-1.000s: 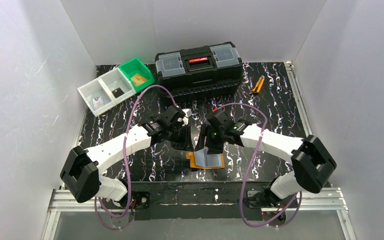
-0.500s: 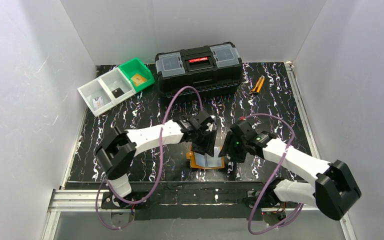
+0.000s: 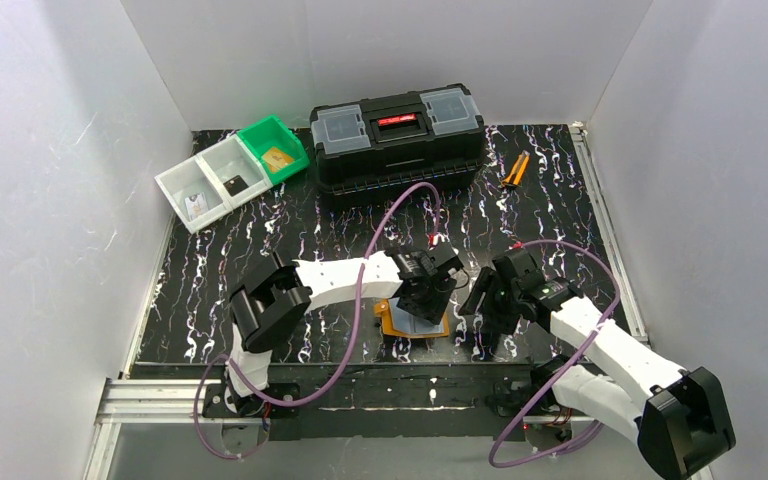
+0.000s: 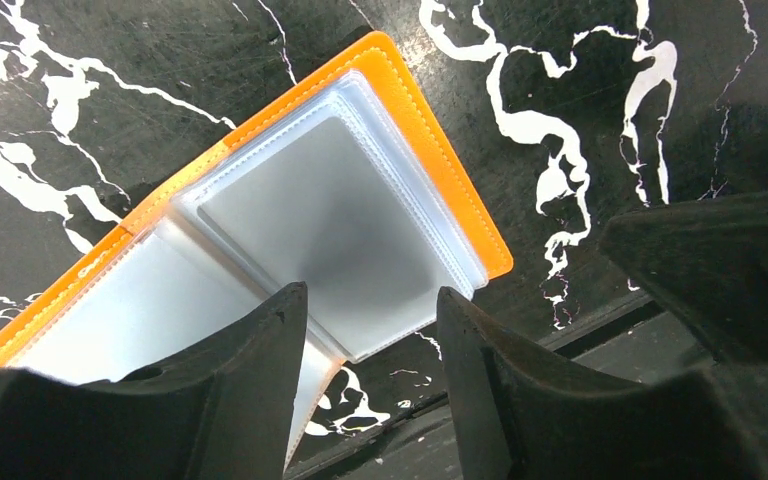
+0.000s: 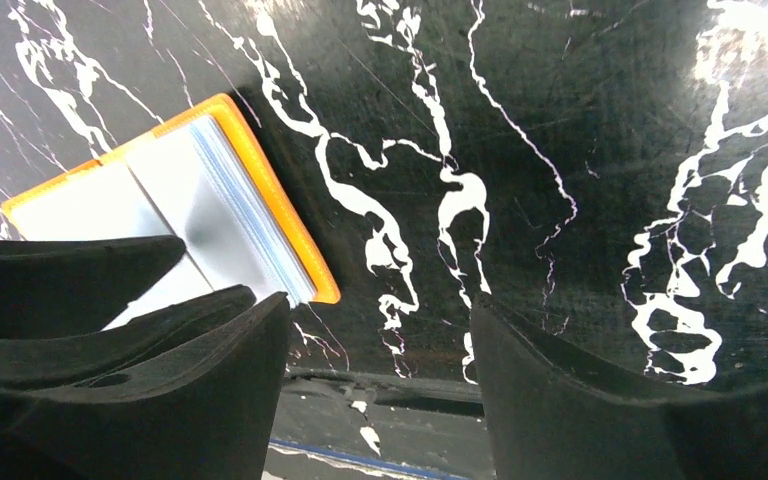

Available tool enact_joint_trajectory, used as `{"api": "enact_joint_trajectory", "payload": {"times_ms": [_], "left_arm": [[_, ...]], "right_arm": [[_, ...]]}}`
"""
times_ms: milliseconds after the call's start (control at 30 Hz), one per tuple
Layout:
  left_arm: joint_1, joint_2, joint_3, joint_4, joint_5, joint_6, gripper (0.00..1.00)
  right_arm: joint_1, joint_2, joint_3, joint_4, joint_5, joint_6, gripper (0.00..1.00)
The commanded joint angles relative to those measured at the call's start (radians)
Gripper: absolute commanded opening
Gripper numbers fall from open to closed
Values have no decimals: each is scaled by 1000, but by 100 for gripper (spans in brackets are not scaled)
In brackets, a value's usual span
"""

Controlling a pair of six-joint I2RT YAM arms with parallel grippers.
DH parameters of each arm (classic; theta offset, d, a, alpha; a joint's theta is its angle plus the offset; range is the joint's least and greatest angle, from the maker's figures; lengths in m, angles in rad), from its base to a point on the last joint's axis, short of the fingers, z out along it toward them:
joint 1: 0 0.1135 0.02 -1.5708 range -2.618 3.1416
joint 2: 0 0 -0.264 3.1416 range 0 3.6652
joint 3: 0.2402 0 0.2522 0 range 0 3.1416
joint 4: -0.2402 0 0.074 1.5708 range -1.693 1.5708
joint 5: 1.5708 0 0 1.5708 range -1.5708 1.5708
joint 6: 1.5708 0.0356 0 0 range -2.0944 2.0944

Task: Take the credit cards out of the card holder
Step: Remove the credit card from the card holder.

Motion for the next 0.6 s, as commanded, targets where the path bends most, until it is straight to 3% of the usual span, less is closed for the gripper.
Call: {"api": "enact_joint_trajectory", "payload": {"times_ms": [0, 367, 567], "left_arm": [[-17, 8, 34, -59, -85, 34, 50], [-40, 69, -8, -46, -103, 54, 52], [-39, 81, -53, -12, -87, 40, 40]], "right_arm": [[-5, 16, -6, 22, -42, -15, 74], [-5, 53, 24, 25, -51, -30, 75], [-6, 34, 32, -7, -42, -36, 75]]}}
